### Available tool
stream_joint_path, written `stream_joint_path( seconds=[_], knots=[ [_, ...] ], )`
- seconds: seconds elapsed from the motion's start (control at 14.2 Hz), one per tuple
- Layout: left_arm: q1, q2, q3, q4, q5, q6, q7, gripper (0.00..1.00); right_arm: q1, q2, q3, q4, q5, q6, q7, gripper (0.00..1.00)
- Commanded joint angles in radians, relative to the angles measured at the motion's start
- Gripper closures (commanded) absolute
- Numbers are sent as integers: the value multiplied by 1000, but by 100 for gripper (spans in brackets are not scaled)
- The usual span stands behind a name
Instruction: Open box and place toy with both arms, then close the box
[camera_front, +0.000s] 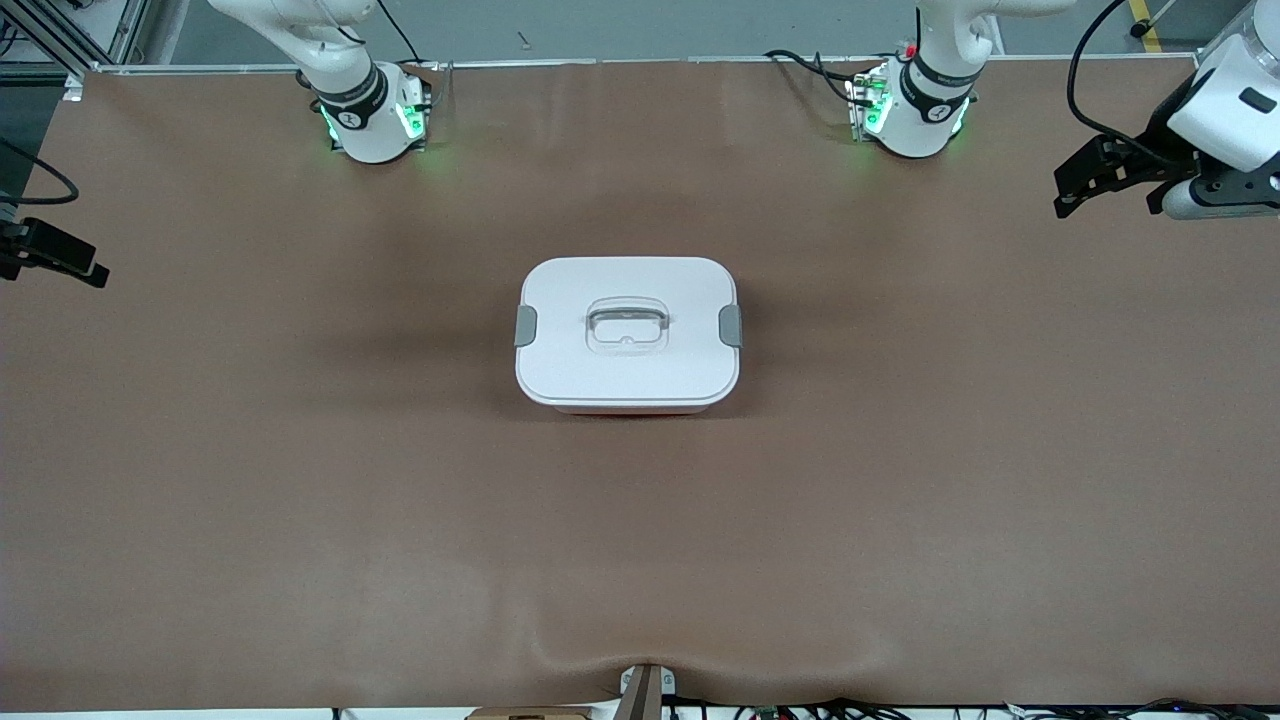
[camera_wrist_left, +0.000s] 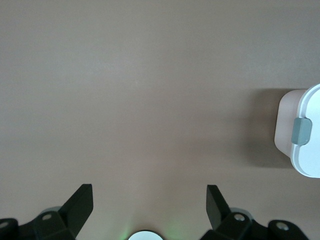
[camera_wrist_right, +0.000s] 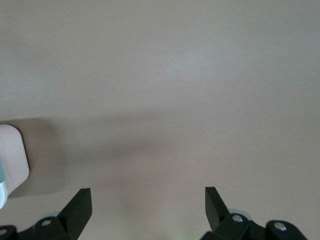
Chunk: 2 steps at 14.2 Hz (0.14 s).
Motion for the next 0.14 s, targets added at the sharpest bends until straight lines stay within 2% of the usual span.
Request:
stream_joint_path(
  seconds=[0.0,0.07],
  knots=[
    [0,2,0,0,-14,21,37,0,-6,-7,8,0,5,8,8,0],
    [0,2,0,-2,-14,23,64,0,-6,-7,8,0,5,10,8,0]
  ],
)
